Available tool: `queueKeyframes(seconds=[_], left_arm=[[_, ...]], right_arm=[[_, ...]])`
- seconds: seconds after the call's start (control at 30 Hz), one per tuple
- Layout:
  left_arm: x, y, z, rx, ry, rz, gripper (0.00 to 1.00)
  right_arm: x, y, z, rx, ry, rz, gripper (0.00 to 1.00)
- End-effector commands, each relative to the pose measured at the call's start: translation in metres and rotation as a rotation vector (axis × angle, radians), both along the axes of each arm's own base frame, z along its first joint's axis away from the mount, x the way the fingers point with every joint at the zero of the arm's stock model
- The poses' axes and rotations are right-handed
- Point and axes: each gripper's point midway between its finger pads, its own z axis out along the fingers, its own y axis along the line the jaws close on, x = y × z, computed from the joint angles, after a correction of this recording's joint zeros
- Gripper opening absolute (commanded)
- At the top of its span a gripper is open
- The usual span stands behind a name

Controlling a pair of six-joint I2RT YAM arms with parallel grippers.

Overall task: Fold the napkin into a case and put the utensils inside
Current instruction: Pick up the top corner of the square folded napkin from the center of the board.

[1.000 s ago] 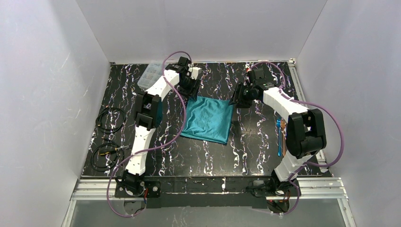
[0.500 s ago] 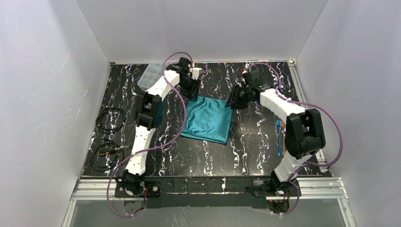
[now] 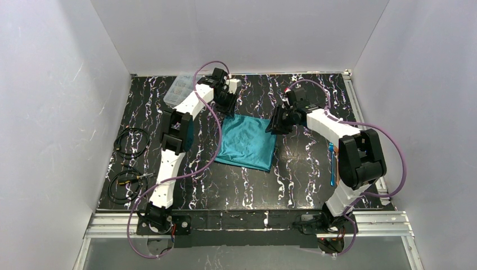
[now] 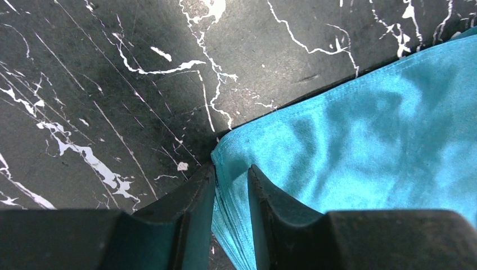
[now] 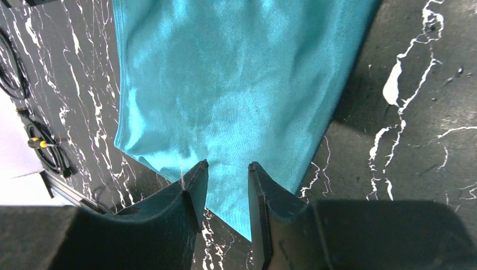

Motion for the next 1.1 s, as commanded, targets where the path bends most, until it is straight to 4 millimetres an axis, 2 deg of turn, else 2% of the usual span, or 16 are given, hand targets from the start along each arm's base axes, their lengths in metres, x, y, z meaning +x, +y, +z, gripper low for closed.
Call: queueKeyframes(seconds=[0.0, 0.2, 0.5, 0.83, 1.07], left_arm=[[0.001, 0.001, 0.015, -0.004, -0.043, 0.0, 0.25], [-0.001, 0.003, 0.017, 0.005, -0.056, -0.01, 0.19], [-0.001, 0.001, 0.035, 0.008, -0.117, -0.035, 0.0], [-0.007, -0.007, 0.071, -0.004, -0.193, -0.059, 0.0], [-0.014, -0.013, 0.092, -0.011, -0.233, -0.085, 0.0]], right_arm=[[-0.001, 0.009, -0.005, 0.03, 0.0, 0.016, 0.4], [-0.001, 0.016, -0.02, 0.041, 0.029, 0.022, 0.4], [0.0, 0.02, -0.029, 0.037, 0.045, 0.028, 0.39], [0.0, 0.023, -0.06, 0.028, 0.096, 0.032, 0.39], [0.005, 0.034, -0.072, 0.037, 0.111, 0.037, 0.38]])
